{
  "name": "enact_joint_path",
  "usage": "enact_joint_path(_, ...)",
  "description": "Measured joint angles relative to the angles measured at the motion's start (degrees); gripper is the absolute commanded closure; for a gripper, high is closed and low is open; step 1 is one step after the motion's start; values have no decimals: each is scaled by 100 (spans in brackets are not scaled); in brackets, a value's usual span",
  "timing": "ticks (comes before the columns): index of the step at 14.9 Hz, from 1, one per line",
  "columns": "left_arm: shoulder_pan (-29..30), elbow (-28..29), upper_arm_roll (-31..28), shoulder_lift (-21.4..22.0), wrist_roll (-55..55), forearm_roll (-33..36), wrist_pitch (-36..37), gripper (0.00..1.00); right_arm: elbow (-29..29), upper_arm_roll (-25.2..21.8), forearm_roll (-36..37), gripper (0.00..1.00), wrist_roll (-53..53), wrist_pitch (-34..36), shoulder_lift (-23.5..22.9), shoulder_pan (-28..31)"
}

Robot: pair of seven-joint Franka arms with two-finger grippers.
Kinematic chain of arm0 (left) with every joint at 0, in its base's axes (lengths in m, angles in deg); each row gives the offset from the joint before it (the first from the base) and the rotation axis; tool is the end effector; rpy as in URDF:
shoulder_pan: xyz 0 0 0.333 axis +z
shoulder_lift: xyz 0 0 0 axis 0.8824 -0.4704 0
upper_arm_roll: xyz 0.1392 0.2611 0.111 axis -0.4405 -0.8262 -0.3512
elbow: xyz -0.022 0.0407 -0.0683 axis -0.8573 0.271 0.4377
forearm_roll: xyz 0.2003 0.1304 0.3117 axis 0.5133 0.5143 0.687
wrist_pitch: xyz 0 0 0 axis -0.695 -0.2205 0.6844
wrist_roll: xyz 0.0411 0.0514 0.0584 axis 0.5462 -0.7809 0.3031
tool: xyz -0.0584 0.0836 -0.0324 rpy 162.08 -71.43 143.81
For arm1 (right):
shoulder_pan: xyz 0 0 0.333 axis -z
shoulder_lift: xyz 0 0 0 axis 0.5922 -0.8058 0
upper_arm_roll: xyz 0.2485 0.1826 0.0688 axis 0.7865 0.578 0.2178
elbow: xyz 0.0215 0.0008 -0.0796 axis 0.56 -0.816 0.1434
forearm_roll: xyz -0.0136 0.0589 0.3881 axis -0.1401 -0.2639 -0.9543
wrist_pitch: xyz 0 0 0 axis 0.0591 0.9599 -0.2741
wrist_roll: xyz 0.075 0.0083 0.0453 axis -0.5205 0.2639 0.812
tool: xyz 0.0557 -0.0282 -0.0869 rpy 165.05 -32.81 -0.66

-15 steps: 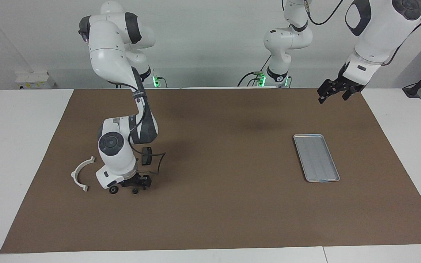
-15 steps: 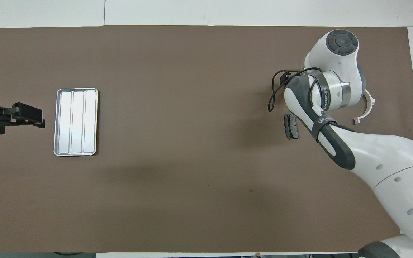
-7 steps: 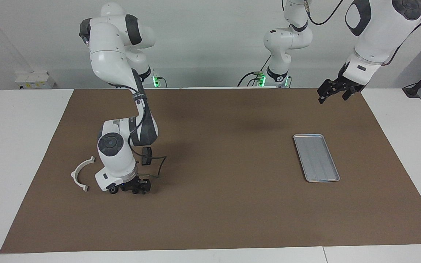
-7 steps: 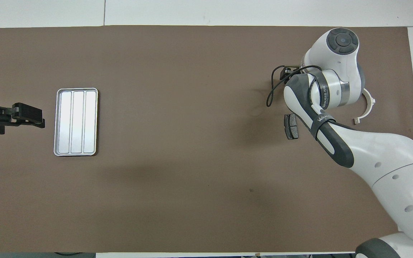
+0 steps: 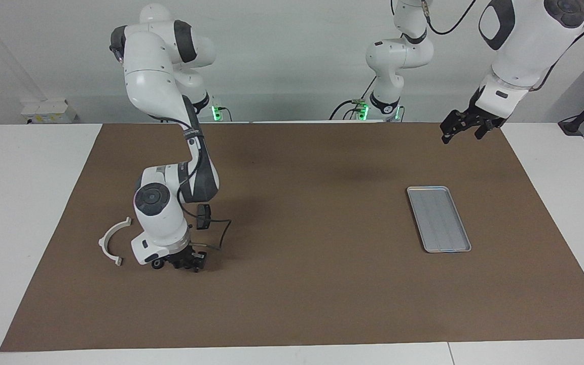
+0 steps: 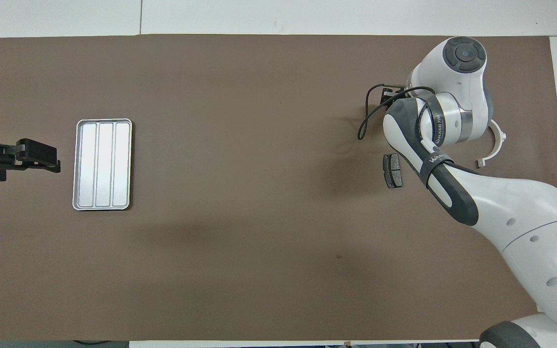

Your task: Pick bearing gear from pile to tray

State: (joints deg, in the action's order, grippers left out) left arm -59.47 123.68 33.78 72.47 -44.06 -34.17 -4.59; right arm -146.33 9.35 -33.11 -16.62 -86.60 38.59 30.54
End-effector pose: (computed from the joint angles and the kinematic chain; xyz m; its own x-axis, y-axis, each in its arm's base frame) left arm 0.5332 -0.0350 0.5963 0.9944 0.0756 -0.0743 0.0758 -0.9971 -0.0007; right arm 0.7178 0.0791 0.2836 0.9697 -0.2344 0.0681 -0.2372 -0.9708 0.0360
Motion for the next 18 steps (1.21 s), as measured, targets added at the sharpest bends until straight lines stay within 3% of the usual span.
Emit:
enact_joint_path(4, 0, 0, 0, 0, 0, 0, 0, 0, -5, 1, -30, 55, -2, 7, 12, 10)
enact_joint_path(10, 0, 0, 0, 0, 0, 0, 0, 0, -75, -30, -34, 79, -2, 43, 71, 57)
enact_joint_path(11, 0, 0, 0, 0, 0, 0, 0, 0, -88, -24, -33, 79, -2, 29, 79, 62)
enact_joint_path(14, 0, 0, 0, 0, 0, 0, 0, 0, -137, -24, -58, 100, -2, 13, 119, 72)
enact_joint_path(18, 0, 0, 0, 0, 0, 0, 0, 0, -135, -23, -66, 100, -2, 35, 123, 74)
